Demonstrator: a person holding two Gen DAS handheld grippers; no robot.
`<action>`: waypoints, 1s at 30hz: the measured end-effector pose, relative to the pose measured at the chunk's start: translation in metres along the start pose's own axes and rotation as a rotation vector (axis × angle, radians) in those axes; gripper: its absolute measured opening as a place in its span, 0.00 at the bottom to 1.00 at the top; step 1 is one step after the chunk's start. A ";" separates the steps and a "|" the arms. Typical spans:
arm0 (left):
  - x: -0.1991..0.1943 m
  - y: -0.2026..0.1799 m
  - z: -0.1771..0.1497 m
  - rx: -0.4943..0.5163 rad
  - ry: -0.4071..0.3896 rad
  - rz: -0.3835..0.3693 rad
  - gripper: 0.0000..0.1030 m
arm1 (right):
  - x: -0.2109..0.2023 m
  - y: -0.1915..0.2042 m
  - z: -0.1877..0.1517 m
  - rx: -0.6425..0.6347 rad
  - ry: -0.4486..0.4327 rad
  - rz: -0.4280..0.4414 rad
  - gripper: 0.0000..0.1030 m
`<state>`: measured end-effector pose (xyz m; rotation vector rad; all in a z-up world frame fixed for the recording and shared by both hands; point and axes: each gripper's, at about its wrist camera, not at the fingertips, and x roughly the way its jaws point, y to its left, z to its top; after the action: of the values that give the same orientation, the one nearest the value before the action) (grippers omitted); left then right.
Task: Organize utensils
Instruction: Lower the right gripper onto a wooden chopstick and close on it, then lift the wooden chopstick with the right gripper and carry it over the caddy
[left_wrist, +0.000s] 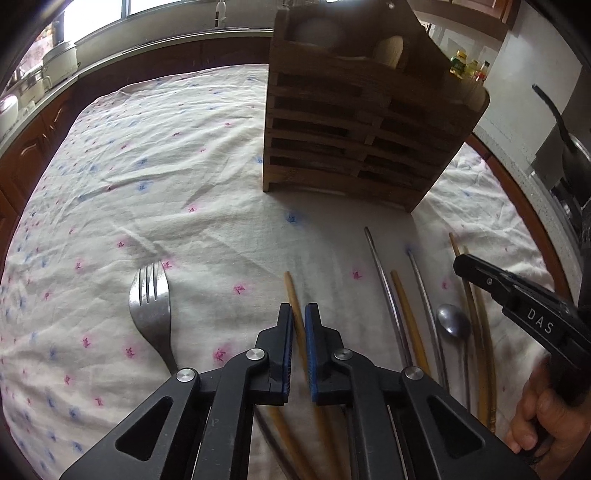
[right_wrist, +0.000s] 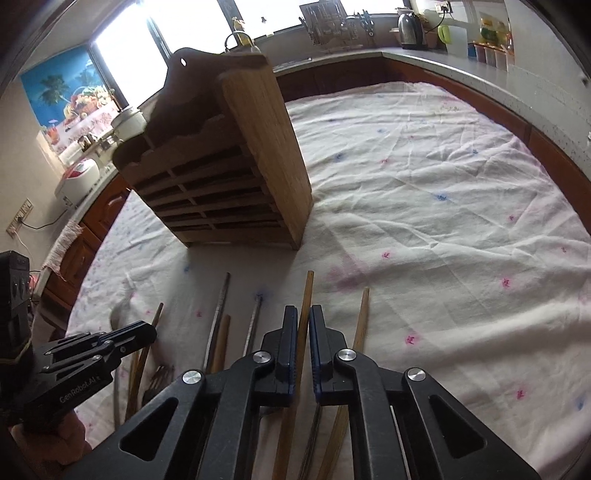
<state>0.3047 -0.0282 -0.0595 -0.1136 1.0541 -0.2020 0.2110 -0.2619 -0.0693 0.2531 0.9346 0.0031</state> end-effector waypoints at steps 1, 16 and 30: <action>-0.005 0.001 0.000 -0.006 -0.010 -0.009 0.03 | -0.004 0.001 0.000 0.003 -0.009 0.010 0.06; -0.114 -0.002 -0.029 0.011 -0.192 -0.115 0.03 | -0.095 0.032 -0.001 -0.063 -0.177 0.085 0.05; -0.201 0.002 -0.068 0.031 -0.338 -0.153 0.02 | -0.156 0.050 -0.006 -0.106 -0.298 0.140 0.05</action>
<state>0.1497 0.0176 0.0775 -0.1933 0.7051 -0.3253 0.1186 -0.2294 0.0618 0.2129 0.6173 0.1400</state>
